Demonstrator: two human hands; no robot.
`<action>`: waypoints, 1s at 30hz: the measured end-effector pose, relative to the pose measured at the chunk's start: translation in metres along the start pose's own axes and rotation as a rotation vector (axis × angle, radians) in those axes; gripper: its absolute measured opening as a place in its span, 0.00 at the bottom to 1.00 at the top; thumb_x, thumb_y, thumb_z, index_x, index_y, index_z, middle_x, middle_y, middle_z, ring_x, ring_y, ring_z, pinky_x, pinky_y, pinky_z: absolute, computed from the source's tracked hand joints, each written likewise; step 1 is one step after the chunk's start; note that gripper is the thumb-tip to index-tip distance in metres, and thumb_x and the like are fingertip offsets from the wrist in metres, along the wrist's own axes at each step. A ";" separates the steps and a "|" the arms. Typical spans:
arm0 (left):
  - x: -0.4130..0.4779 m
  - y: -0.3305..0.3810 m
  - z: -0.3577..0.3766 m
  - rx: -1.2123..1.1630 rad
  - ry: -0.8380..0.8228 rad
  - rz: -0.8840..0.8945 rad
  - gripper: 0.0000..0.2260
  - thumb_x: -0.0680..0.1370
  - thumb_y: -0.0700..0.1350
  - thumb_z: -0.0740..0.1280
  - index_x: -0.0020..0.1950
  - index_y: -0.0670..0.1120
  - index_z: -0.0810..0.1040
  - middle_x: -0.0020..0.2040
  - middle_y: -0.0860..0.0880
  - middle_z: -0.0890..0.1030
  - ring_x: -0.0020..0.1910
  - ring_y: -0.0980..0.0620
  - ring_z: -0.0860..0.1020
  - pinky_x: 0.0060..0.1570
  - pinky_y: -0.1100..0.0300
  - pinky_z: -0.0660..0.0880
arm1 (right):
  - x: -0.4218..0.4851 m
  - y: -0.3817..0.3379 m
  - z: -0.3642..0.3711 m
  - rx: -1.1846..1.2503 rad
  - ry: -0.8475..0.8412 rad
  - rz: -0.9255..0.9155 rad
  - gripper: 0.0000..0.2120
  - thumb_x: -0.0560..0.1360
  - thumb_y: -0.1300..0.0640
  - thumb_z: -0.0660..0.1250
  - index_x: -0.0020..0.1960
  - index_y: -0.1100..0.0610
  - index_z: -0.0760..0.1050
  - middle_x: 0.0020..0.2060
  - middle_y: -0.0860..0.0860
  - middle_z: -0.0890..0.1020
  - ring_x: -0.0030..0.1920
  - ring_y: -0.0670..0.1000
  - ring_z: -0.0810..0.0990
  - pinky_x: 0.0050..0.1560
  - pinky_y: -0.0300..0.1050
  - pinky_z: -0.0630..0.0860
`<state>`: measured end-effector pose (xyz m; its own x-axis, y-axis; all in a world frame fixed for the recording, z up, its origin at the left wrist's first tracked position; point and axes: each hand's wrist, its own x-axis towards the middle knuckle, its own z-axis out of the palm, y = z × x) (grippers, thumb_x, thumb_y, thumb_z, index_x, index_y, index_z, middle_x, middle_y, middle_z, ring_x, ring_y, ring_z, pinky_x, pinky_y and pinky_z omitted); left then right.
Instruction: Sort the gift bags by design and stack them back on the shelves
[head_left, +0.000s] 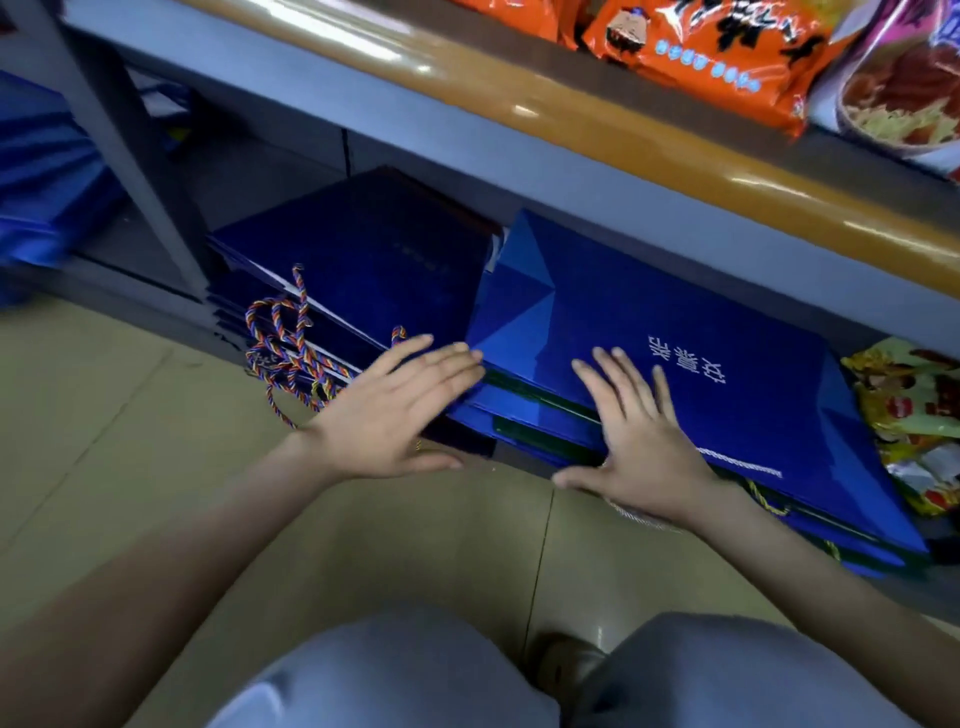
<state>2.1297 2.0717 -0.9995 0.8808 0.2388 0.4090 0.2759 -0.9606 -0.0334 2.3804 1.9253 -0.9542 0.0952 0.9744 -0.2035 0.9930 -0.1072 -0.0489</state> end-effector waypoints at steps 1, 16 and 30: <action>-0.018 -0.014 -0.001 0.034 -0.014 -0.061 0.43 0.70 0.70 0.63 0.73 0.40 0.62 0.73 0.41 0.65 0.74 0.46 0.61 0.73 0.45 0.54 | 0.010 -0.019 -0.007 0.026 0.051 -0.073 0.54 0.62 0.22 0.54 0.77 0.47 0.34 0.76 0.47 0.39 0.75 0.48 0.32 0.74 0.58 0.34; -0.048 -0.028 0.057 0.457 -0.027 -0.290 0.37 0.70 0.44 0.70 0.74 0.40 0.55 0.70 0.35 0.64 0.71 0.36 0.59 0.72 0.41 0.47 | 0.074 -0.098 0.026 -0.316 0.026 -0.141 0.45 0.57 0.44 0.80 0.68 0.61 0.70 0.70 0.61 0.69 0.70 0.65 0.67 0.62 0.68 0.69; -0.021 -0.038 0.039 0.386 -0.027 -0.170 0.31 0.67 0.47 0.68 0.67 0.36 0.65 0.52 0.38 0.79 0.58 0.36 0.77 0.62 0.43 0.71 | 0.068 -0.090 0.016 -0.423 0.020 -0.123 0.47 0.60 0.67 0.77 0.75 0.58 0.60 0.76 0.61 0.56 0.74 0.68 0.57 0.67 0.67 0.63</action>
<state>2.1157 2.1083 -1.0429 0.8185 0.3983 0.4140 0.5379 -0.7845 -0.3086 2.2963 1.9980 -0.9794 -0.0286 0.9790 -0.2018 0.9377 0.0962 0.3338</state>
